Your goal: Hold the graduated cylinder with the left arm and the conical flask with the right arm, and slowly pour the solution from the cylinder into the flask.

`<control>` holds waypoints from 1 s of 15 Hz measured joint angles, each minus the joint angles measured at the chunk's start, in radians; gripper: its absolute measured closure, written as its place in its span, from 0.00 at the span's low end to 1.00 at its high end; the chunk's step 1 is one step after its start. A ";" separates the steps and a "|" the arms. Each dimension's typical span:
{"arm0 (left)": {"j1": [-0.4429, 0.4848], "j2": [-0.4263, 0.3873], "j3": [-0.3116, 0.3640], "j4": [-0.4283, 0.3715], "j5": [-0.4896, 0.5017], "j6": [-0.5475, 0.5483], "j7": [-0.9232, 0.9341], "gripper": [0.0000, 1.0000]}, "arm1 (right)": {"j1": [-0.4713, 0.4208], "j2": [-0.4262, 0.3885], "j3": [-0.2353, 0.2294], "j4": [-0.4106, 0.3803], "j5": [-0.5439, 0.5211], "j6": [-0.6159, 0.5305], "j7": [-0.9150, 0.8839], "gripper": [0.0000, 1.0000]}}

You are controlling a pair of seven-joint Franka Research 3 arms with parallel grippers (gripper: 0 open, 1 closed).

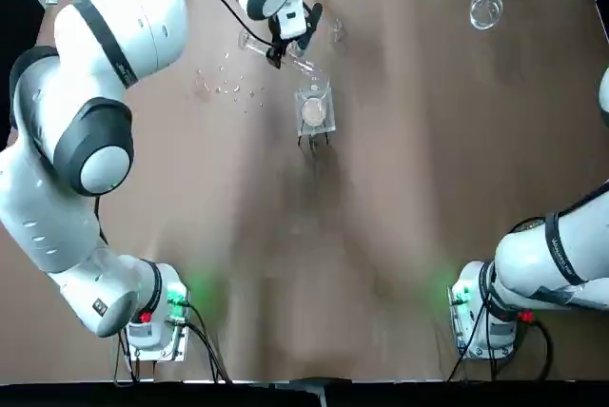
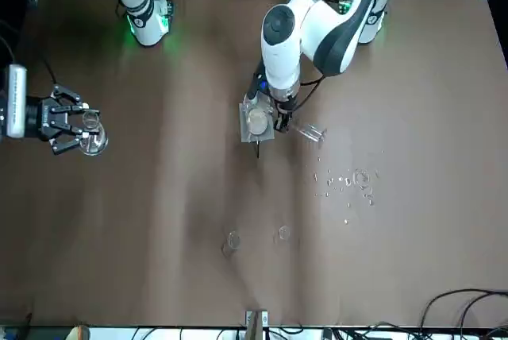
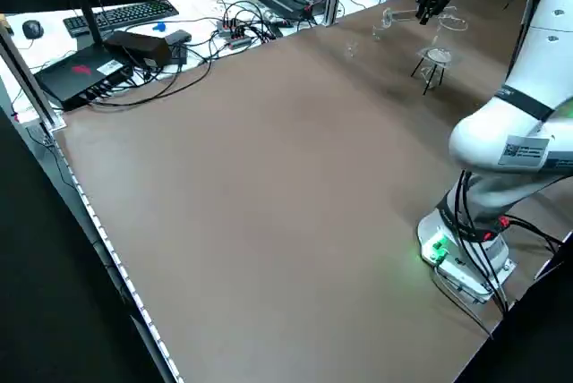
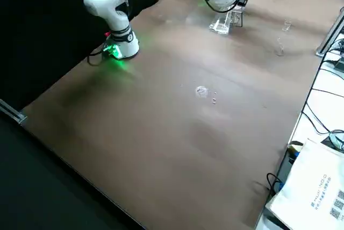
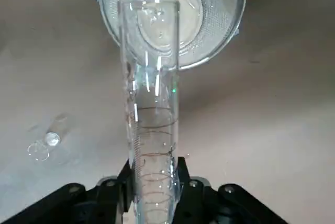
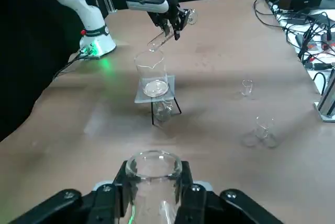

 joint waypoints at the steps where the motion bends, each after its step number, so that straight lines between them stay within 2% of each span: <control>1: -0.002 0.000 0.000 0.000 0.000 0.000 0.000 0.66 | 0.019 -0.002 0.000 0.000 -0.004 0.015 0.015 0.61; 6: -0.008 0.000 0.000 0.000 0.022 0.000 0.000 0.66 | 0.093 -0.014 0.000 0.000 -0.027 0.062 0.080 0.61; 15: -0.008 0.000 0.000 -0.001 0.049 0.000 -0.013 0.66 | 0.099 -0.050 -0.003 0.000 -0.089 0.062 0.098 0.61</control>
